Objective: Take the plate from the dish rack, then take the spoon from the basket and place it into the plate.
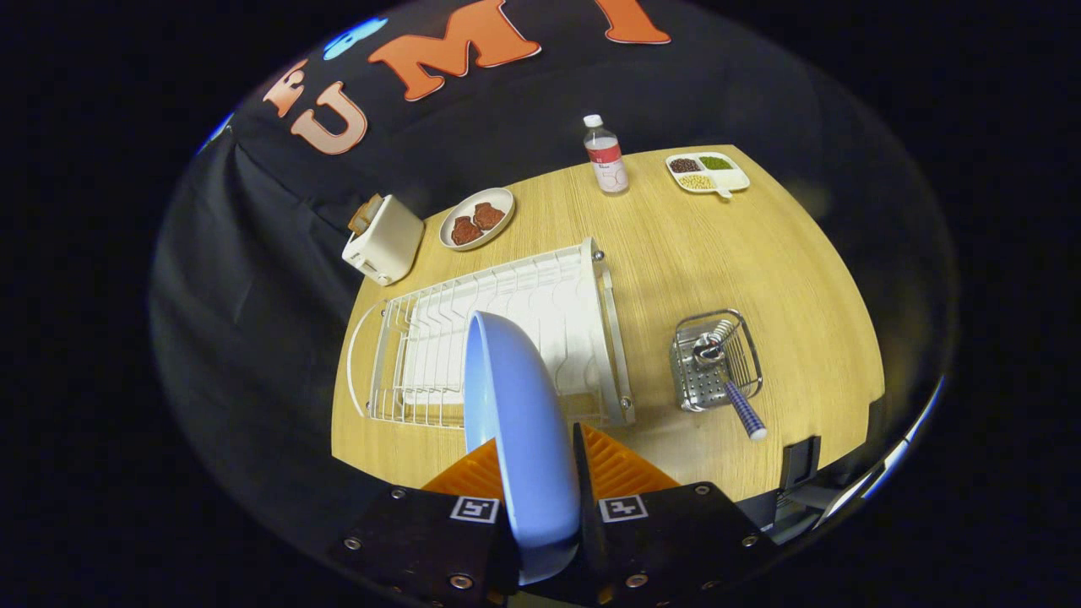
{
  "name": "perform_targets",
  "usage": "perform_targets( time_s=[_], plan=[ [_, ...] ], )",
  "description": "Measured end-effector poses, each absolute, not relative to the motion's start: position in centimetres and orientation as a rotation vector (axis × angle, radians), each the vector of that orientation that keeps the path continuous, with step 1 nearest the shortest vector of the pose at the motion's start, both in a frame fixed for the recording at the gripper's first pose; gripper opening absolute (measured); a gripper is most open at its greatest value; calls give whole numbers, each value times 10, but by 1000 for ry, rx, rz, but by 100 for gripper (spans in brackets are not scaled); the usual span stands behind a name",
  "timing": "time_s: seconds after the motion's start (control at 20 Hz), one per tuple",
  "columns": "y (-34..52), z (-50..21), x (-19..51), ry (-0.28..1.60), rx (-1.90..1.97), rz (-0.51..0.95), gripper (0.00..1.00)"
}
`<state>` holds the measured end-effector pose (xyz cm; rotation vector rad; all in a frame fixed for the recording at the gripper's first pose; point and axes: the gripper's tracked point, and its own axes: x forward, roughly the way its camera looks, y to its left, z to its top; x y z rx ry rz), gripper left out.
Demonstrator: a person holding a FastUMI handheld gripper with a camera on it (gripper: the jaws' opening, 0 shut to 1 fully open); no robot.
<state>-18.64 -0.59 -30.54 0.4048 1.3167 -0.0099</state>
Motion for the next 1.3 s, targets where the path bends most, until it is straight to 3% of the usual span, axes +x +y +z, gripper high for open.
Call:
perform_targets(
  time_s=[0.75,1.3],
  plan=[
    [12,-374,-291,1317,778,68,29],
    [34,-429,-300,1310,884,33,29]
  ],
)
